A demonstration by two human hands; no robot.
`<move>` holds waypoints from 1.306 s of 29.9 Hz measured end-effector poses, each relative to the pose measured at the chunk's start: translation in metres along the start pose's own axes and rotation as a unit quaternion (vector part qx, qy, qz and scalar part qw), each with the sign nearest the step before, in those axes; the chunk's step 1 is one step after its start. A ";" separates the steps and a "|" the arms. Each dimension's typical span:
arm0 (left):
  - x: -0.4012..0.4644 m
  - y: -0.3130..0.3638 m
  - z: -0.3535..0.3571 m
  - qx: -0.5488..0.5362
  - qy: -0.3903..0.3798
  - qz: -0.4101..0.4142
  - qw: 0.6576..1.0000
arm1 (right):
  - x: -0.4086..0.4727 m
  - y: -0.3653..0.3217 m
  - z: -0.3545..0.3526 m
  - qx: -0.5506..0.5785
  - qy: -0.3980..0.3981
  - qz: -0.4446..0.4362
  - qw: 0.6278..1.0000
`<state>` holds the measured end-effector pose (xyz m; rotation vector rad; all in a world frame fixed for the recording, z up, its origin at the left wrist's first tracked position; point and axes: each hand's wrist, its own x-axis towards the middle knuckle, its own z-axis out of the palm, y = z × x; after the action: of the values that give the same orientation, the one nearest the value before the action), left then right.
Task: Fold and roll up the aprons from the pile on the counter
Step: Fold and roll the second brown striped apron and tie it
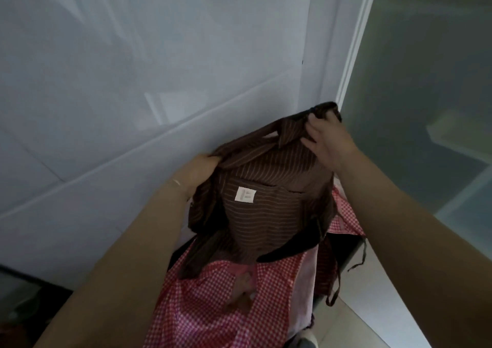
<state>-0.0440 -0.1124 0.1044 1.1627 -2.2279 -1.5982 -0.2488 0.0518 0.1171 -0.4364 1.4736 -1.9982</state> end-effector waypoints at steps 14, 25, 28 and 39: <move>-0.016 0.058 0.025 -0.471 -0.120 -0.007 0.874 | -0.071 0.066 0.015 -0.284 -0.102 -0.112 0.947; -0.007 0.021 0.054 -0.001 -0.041 0.114 0.993 | -0.048 0.056 0.006 -0.198 0.035 0.042 0.979; -0.011 -0.001 0.061 0.199 -0.081 0.148 0.965 | -0.032 0.030 0.002 -0.144 0.040 0.084 0.985; -0.010 0.050 0.059 0.051 0.158 0.179 0.970 | -0.030 0.004 0.012 -0.355 0.084 -0.193 0.911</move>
<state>-0.0938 -0.0558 0.1262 0.8957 -2.1721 -1.0882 -0.2178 0.0616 0.1203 -0.9346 2.3743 -1.7379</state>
